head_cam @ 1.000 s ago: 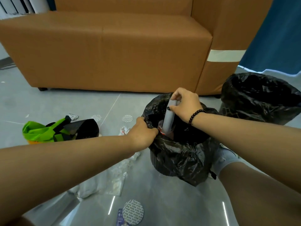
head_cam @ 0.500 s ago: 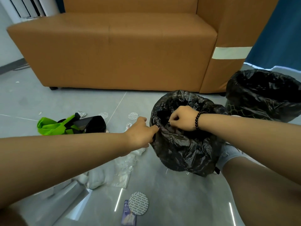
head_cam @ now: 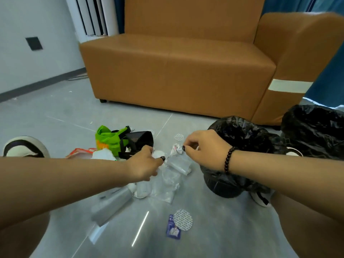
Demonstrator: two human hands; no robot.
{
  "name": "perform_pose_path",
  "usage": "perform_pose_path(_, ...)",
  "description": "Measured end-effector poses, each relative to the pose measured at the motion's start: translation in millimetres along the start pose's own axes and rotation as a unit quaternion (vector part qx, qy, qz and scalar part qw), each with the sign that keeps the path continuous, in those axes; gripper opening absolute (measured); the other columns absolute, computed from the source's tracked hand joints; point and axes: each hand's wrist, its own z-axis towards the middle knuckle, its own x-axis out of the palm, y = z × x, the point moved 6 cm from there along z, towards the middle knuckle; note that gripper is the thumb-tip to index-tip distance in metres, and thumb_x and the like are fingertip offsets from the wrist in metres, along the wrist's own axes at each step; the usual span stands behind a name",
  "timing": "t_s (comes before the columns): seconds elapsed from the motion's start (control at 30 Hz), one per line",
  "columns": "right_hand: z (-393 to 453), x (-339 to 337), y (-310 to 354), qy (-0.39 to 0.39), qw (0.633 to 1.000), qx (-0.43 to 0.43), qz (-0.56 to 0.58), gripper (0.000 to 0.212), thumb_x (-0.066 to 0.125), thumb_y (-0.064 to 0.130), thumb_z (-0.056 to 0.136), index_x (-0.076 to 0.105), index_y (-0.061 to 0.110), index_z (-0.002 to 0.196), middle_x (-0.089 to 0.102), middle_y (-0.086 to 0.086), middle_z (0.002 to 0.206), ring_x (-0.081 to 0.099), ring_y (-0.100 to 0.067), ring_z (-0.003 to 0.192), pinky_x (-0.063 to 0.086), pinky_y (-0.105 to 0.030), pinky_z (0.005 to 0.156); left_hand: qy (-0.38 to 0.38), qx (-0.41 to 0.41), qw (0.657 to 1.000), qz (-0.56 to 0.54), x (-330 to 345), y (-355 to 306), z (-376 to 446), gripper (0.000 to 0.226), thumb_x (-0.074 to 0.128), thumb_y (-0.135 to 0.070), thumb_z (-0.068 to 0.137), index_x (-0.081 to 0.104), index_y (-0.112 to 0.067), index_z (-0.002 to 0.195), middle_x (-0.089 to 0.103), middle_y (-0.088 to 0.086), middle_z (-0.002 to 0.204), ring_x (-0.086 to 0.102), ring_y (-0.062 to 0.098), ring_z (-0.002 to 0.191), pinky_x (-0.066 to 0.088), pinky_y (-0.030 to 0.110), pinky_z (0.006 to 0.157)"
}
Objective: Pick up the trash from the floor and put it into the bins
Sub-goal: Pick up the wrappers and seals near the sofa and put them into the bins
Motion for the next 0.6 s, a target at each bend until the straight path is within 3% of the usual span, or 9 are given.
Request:
perform_pose_path(0.1,-8,43,11,0.087,0.994,-0.039,-0.043,0.018,0.052,0.022,0.089,0.069,0.015,0.088,0.064,0.001,0.094,0.062,-0.018,0.085,0.052,-0.036,0.080,0.005,-0.012,1.000,0.002,-12,31,-10,0.065,0.051,-0.026,0.097,0.014,-0.011,0.147,0.054,0.001,0.101,0.063,0.026,0.100,0.053,0.036,0.078)
perform_pose_path(0.17,-18,75,6,0.152,0.984,-0.039,-0.079,0.019,0.050,0.024,0.090,0.067,0.016,0.096,0.063,0.001,0.103,0.061,-0.019,0.092,0.051,-0.036,0.083,0.011,-0.018,1.000,0.010,-18,51,-14,0.064,0.051,-0.025,0.096,0.015,-0.011,0.147,0.057,0.001,0.107,0.064,0.025,0.099,0.053,0.035,0.077)
perform_pose_path(0.3,-48,143,-28,0.304,0.937,0.016,-0.170,0.031,0.052,0.032,0.092,0.058,0.017,0.119,0.054,-0.005,0.125,0.054,-0.025,0.112,0.047,-0.036,0.093,0.037,-0.033,0.997,0.053,-32,99,-16,0.065,0.051,-0.031,0.095,0.014,-0.016,0.146,0.056,-0.007,0.109,0.065,0.021,0.097,0.054,0.033,0.077)
perform_pose_path(0.37,-59,169,-46,0.342,0.919,0.053,-0.186,0.036,0.055,0.032,0.091,0.054,0.016,0.123,0.052,-0.008,0.128,0.052,-0.027,0.115,0.046,-0.036,0.095,0.035,-0.048,0.994,0.096,-38,125,-15,0.068,0.052,-0.034,0.094,0.012,-0.016,0.146,0.055,-0.002,0.121,0.065,0.021,0.098,0.054,0.033,0.081)
perform_pose_path(0.47,-61,197,-62,0.285,0.943,0.142,-0.096,0.032,0.057,0.025,0.089,0.057,0.018,0.121,0.054,-0.005,0.127,0.055,-0.022,0.113,0.046,-0.032,0.095,0.048,-0.067,0.984,0.156,-42,160,-15,0.073,0.052,-0.039,0.094,0.008,-0.018,0.148,0.040,0.003,0.143,0.059,0.017,0.102,0.052,0.028,0.083)
perform_pose_path(0.6,-65,222,-77,0.163,0.953,0.251,0.039,0.032,0.064,0.020,0.086,0.058,0.017,0.118,0.054,-0.004,0.124,0.055,-0.016,0.110,0.044,-0.022,0.094,0.048,-0.053,0.981,0.181,-42,183,-12,0.072,0.054,-0.033,0.093,0.010,-0.019,0.149,0.039,0.002,0.143,0.055,0.019,0.110,0.047,0.026,0.090)
